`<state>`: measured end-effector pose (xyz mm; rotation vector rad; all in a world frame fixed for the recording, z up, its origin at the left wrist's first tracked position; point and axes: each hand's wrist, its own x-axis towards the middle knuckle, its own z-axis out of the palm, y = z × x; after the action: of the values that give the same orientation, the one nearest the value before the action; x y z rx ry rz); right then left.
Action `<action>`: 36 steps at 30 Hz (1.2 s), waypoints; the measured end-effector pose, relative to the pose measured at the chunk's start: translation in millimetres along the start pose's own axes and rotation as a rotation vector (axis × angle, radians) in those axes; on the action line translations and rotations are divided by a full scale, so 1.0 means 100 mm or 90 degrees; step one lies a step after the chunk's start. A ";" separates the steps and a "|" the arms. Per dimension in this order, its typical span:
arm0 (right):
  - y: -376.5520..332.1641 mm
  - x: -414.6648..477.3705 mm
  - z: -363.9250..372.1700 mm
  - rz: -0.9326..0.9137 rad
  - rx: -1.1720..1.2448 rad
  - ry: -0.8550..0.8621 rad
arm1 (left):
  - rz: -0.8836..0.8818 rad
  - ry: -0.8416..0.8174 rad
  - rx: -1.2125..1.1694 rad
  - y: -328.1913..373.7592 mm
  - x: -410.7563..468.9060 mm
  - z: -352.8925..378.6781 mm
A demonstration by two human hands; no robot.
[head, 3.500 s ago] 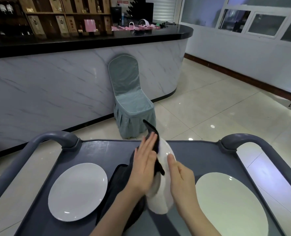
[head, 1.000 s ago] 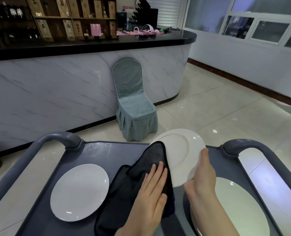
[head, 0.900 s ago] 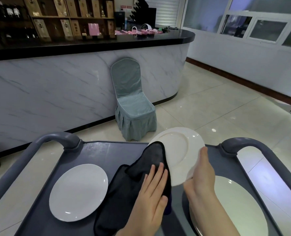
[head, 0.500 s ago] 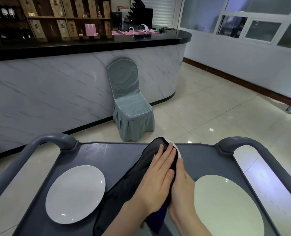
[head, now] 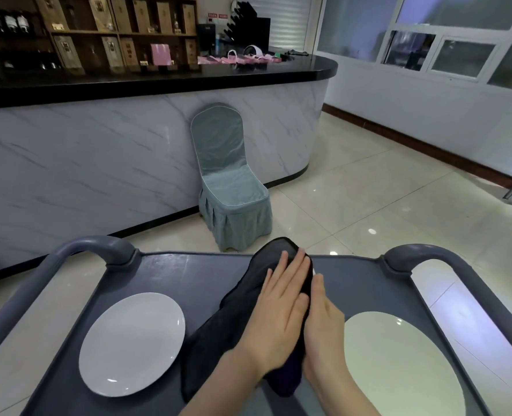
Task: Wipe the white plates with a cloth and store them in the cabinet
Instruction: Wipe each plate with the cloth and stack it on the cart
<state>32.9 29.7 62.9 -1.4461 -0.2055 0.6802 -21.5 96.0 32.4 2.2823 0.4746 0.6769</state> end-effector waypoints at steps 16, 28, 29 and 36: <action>0.01 0.20 -0.24 0.006 0.003 0.107 | -0.090 -0.058 -0.105 -0.19 -0.49 0.20; -0.12 0.34 -0.20 -0.034 -0.004 0.140 | -0.135 -0.030 -0.164 -0.32 -0.50 0.16; -0.10 0.34 -0.20 -0.031 -0.007 0.145 | -0.110 -0.040 -0.162 -0.25 -0.48 0.17; 0.03 0.24 -0.17 0.014 -0.006 0.085 | -0.117 -0.024 -0.156 -0.31 -0.21 0.09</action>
<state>59.6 28.3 51.3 -1.4993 -0.0888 0.5988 -37.0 102.3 -2.3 1.9902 0.5444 0.5652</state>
